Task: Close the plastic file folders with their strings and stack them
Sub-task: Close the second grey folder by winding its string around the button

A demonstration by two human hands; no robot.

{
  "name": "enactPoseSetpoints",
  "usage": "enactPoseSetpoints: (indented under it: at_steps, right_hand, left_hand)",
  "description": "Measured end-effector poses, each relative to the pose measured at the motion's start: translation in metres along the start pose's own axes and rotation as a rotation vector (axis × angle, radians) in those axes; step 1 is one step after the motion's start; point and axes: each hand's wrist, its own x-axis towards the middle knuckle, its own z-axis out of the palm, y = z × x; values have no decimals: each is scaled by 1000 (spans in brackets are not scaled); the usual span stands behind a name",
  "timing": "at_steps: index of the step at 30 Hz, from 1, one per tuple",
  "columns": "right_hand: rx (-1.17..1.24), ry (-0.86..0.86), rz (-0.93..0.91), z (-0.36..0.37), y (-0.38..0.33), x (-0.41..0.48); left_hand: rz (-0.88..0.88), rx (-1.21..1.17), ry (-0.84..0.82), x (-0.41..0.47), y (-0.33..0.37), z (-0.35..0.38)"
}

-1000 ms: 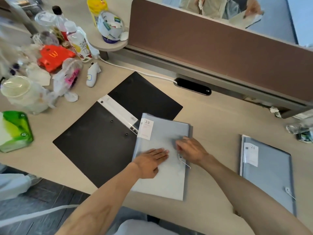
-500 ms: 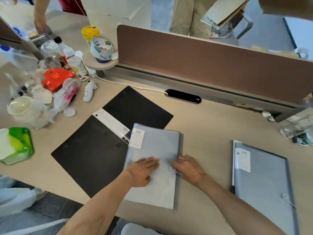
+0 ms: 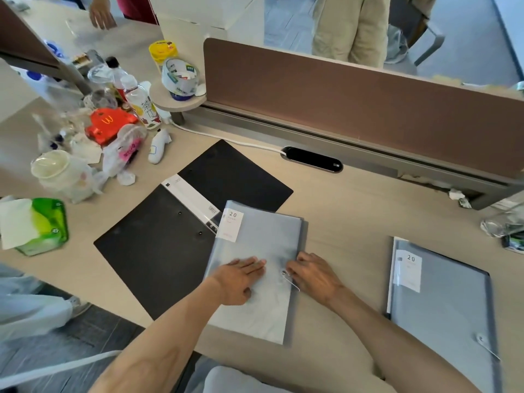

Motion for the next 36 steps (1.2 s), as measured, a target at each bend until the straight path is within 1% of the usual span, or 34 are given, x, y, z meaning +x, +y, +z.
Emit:
enactPoseSetpoints:
  at_steps: [2,6,8,10,13,15,20,24,27,29,31,33,34,35,36]
  right_hand:
    - [-43,-13,-66,1,1,0]
    - [-98,-23,-276,8,5,0]
    - [-106,-44,-287,7,6,1]
    - [30,-46,-161,8,2,-2]
    - [325,-17,135,9,-5,-8]
    - [430,-74,274,5,-7,-7]
    - [525,-105,385,4,-11,-2]
    - [627,-82,586,10,-14,1]
    - [652,-49,693,11,-13,1]
    - [660,-62,721,10,-14,-2]
    - [685,-96,740,7,-17,-6]
    - [680,-112,753,5,-21,-10]
    - [666,-103,764,4,-23,-11]
    - [663,-82,782,4,-27,-12]
    - [674,-52,805,4,-31,-13]
  left_hand:
    - [1,3,-9,0,-1,0]
    - [-1,0,-14,2,-1,3]
    - [-6,-2,-15,4,0,3]
    - [-7,1,-17,4,0,4]
    - [-6,2,-10,4,1,6]
    - [0,5,-2,3,-1,8]
    - [6,-8,3,4,-2,10]
    - [3,-40,17,4,-1,12]
    - [-9,-175,52,4,-2,9]
    - [-28,-322,139,3,-4,5]
    - [-85,-473,304,-1,-10,5]
    - [-221,-555,485,-6,-21,5]
    - [-327,-593,528,-9,-27,1]
    - [-431,-665,524,-14,-31,-4]
    - [-510,-759,487,-17,-35,-8]
